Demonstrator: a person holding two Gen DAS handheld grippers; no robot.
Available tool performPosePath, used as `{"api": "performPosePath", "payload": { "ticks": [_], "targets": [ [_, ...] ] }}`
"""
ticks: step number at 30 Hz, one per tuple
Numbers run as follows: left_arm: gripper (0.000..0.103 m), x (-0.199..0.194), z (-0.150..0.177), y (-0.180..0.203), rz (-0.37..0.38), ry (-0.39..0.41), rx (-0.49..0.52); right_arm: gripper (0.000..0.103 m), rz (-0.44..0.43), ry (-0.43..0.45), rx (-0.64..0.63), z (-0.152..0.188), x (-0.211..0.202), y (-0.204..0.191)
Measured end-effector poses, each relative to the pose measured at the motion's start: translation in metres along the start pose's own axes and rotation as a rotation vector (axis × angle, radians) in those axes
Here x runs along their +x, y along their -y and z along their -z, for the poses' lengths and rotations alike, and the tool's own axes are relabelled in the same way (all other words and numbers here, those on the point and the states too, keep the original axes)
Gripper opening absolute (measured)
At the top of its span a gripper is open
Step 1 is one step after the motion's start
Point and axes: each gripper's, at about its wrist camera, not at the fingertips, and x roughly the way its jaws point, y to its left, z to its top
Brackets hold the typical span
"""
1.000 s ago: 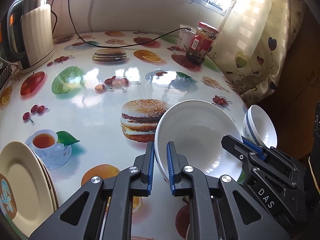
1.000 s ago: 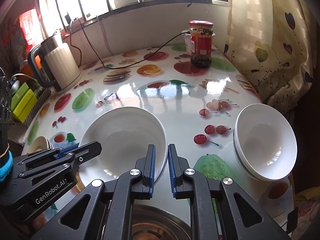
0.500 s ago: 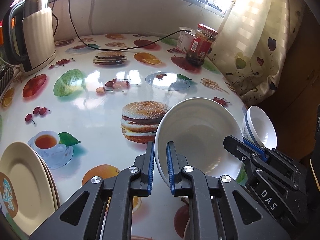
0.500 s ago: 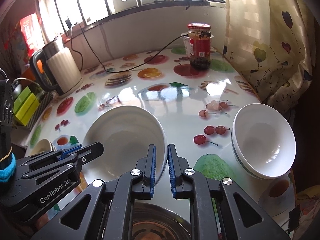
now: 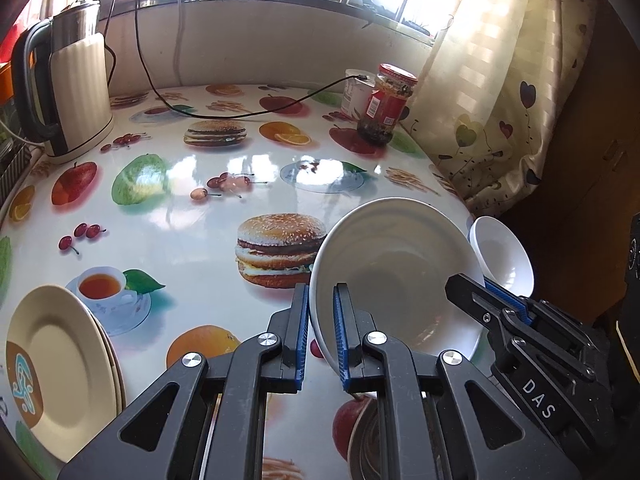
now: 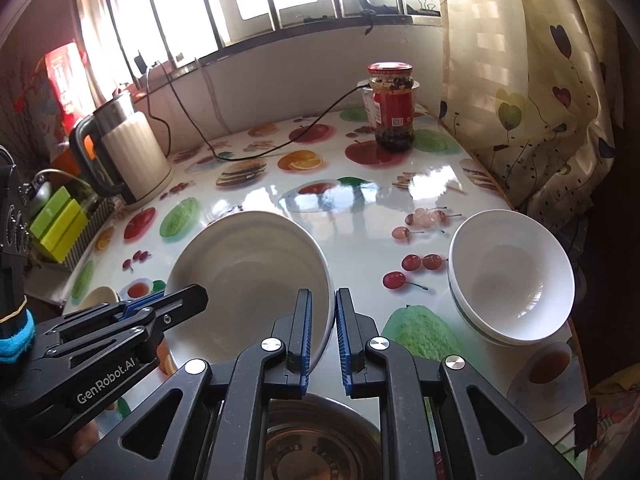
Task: Organize plates and bowls
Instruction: 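Carry the white bowl over the steel bowl and lower it inside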
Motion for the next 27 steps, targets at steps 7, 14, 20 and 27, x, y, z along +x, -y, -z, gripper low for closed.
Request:
{"api": "performPosePath", "payload": {
  "ticks": [7, 14, 20, 27],
  "targets": [
    [0.013, -0.015, 0.005, 0.006, 0.016, 0.015, 0.008, 0.013, -0.001, 0.027, 0.007, 0.006, -0.023, -0.002],
    [0.013, -0.031, 0.015, 0.013, 0.033, 0.026, 0.021, 0.013, -0.001, 0.049, 0.028, 0.017, -0.044, -0.002],
    [0.013, -0.042, 0.025, 0.02, 0.05, 0.03, 0.034, 0.013, 0.009, 0.06, 0.038, 0.028, -0.06, -0.004],
    [0.013, -0.048, 0.038, 0.026, 0.064, 0.016, 0.053, 0.013, 0.015, 0.061, 0.046, 0.044, -0.074, -0.002]
  ]
}}
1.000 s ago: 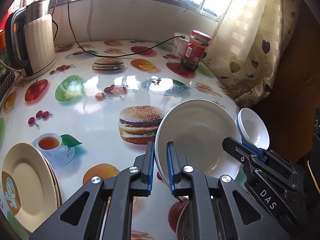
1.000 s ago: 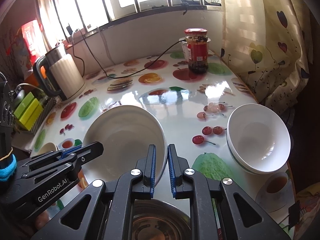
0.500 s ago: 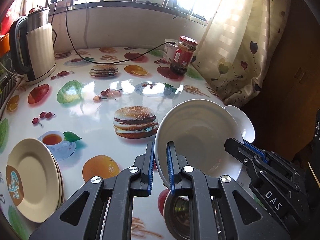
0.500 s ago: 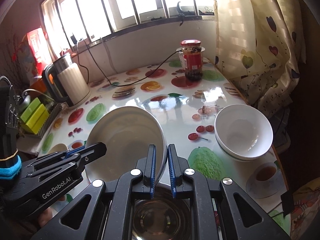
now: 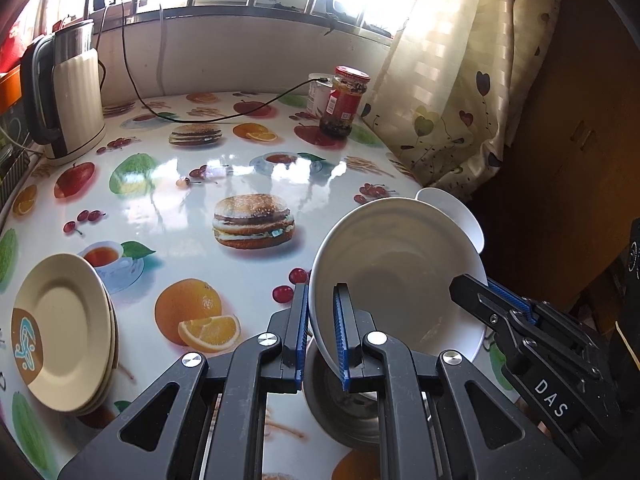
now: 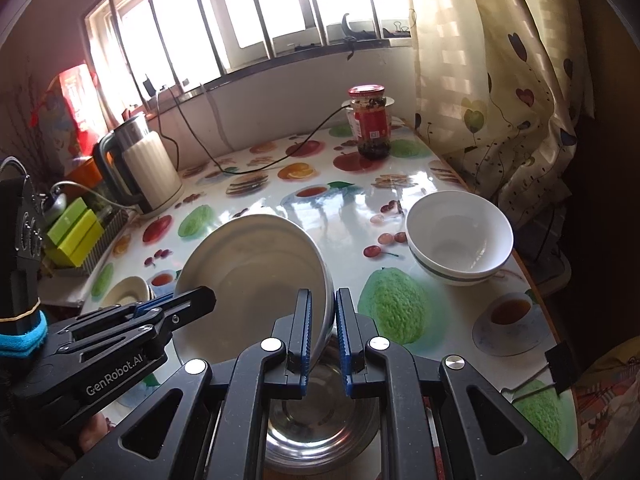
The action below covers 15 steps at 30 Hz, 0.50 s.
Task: Organize plates and bowls
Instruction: 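Carry the white bowl over the steel bowl and lower it inside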
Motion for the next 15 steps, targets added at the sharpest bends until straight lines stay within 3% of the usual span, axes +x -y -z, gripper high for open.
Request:
{"api": "performPosePath", "payload": {
  "ticks": [15],
  "targets": [
    [0.013, 0.01, 0.028, 0.009, 0.006, -0.073, 0.023, 0.013, 0.009, -0.044, 0.037, 0.031, -0.004, 0.015]
  ]
}}
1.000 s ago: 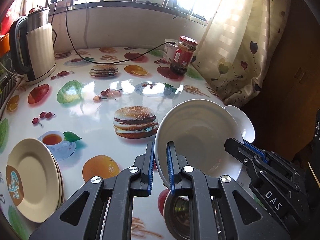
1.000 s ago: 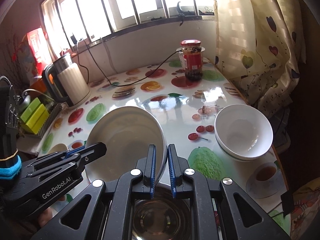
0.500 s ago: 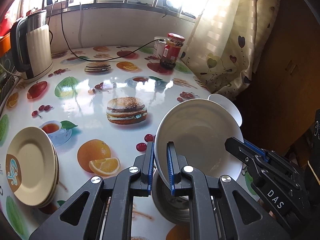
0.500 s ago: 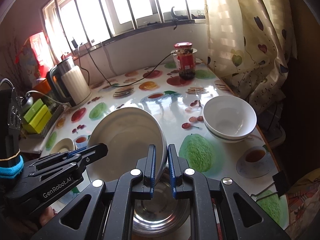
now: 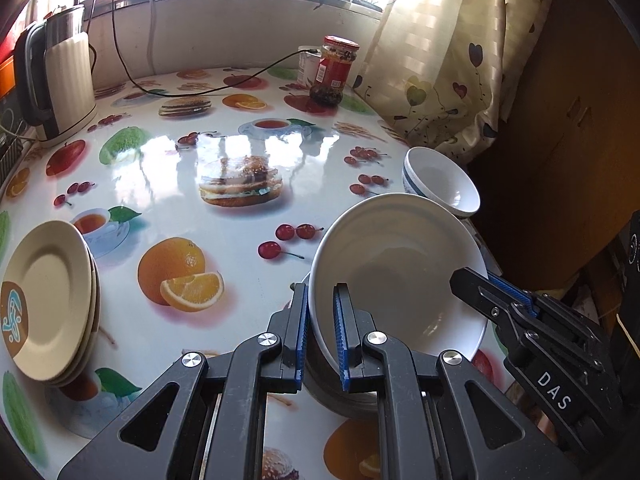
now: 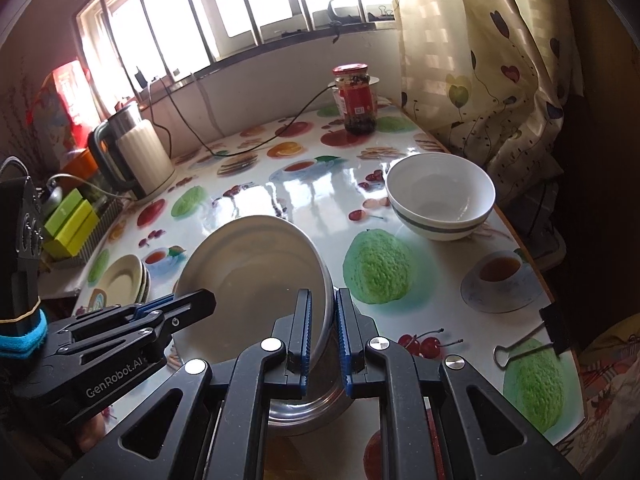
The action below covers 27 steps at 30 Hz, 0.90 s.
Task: Organize plates and bowls
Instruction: 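Carry the white bowl over the steel bowl and lower it inside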
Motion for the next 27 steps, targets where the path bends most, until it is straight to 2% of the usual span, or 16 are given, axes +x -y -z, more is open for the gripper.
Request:
{"api": "performPosePath", "payload": {
  "ticks": [16, 27],
  "targets": [
    [0.013, 0.011, 0.01, 0.0, 0.0, -0.056, -0.001, 0.013, 0.005, -0.061, 0.028, 0.016, 0.009, 0.007],
    [0.013, 0.013, 0.008, 0.001, -0.002, -0.057, 0.002, 0.013, 0.004, -0.066, 0.032, 0.015, 0.009, 0.009]
  ]
}}
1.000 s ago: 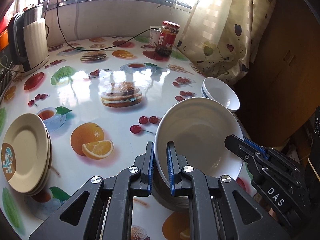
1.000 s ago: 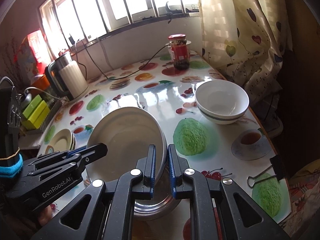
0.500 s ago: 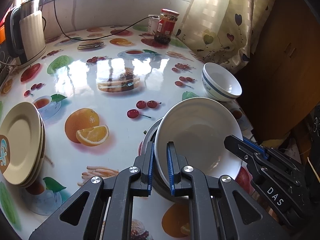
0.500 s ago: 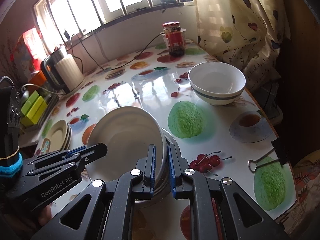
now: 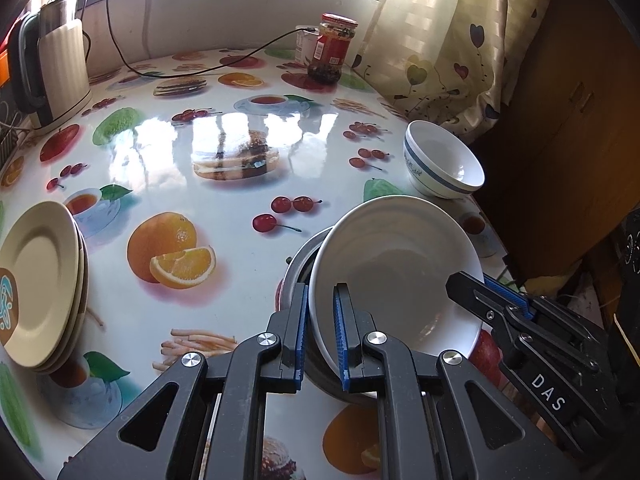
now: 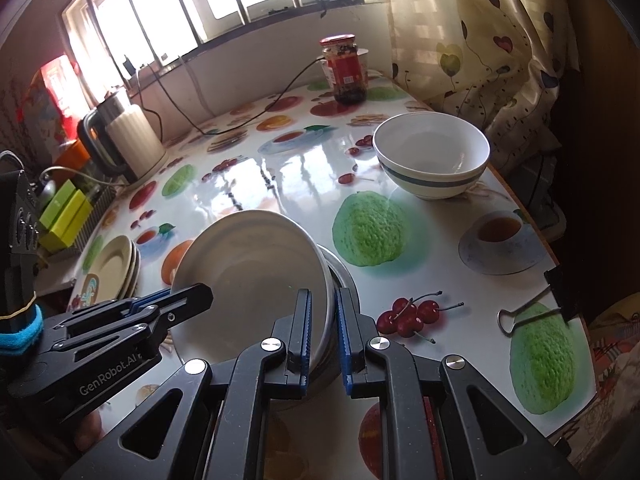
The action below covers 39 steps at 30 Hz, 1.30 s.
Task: Organize plates and bowls
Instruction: 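Carry the white bowl over the steel bowl and lower it inside, then open both grippers to release the white bowl into the steel bowl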
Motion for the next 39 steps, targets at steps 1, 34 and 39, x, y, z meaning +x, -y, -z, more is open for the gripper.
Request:
{"api": "performPosePath", "payload": {
  "ticks": [1, 34, 39],
  "targets": [
    [0.013, 0.0, 0.0001, -0.0001, -0.002, -0.001, 0.0, 0.013, -0.002, 0.0, 0.0, 0.0001, 0.0002, 0.0],
    [0.013, -0.0036, -0.002, -0.005, 0.032, 0.005, -0.047, 0.021, 0.002, -0.03, 0.031, -0.0024, 0.0009, -0.001],
    [0.013, -0.0041, -0.0011, -0.0054, 0.036, 0.006, -0.048, 0.024, -0.008, -0.03, 0.038, -0.0021, 0.0004, -0.0006]
  ]
}}
